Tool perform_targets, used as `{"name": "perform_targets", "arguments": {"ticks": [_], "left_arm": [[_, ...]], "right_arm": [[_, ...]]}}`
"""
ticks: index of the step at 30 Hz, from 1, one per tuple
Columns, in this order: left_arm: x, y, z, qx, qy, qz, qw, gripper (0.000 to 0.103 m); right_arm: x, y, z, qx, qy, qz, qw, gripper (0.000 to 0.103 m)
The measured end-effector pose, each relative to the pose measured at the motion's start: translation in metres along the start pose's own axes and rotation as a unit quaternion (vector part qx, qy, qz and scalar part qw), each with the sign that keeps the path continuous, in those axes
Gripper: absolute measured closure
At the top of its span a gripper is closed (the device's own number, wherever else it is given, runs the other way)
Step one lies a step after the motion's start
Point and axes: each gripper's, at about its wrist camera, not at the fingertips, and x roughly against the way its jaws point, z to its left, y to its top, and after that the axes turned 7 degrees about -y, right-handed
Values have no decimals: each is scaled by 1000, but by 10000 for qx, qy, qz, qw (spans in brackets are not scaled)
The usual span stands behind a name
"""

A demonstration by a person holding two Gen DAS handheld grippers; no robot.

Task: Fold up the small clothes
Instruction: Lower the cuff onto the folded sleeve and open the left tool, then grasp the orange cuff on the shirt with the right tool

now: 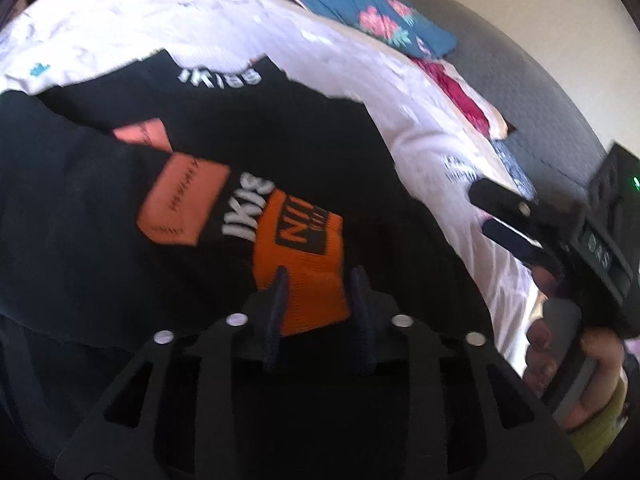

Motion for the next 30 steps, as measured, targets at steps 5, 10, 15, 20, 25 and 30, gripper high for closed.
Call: {"name": "perform_targets", "arguments": {"ticks": [5, 10, 15, 20, 25, 30], "left_arm": [[15, -8, 4, -47, -85, 11, 10000, 61], [55, -1, 27, 153, 480, -430, 9978, 36], [93, 6, 50, 452, 786, -898, 9918, 26], [123, 10, 70, 733, 980, -1266, 9844, 21], [148, 11, 89, 1009, 1097, -1567, 9763, 19], [177, 8, 107, 1291, 1224, -1869, 9661, 19]], "right_arm": [[-18, -8, 21, 222, 328, 315, 9987, 5], [-40, -23, 50, 541, 456, 647, 9954, 17], [-59, -35, 77, 791, 548, 833, 9919, 28], [-64, -40, 92, 1007, 630, 796, 9897, 92], [-28, -22, 109, 1471, 972, 122, 9843, 95], [14, 17, 134, 2053, 1297, -463, 9689, 96]]}}
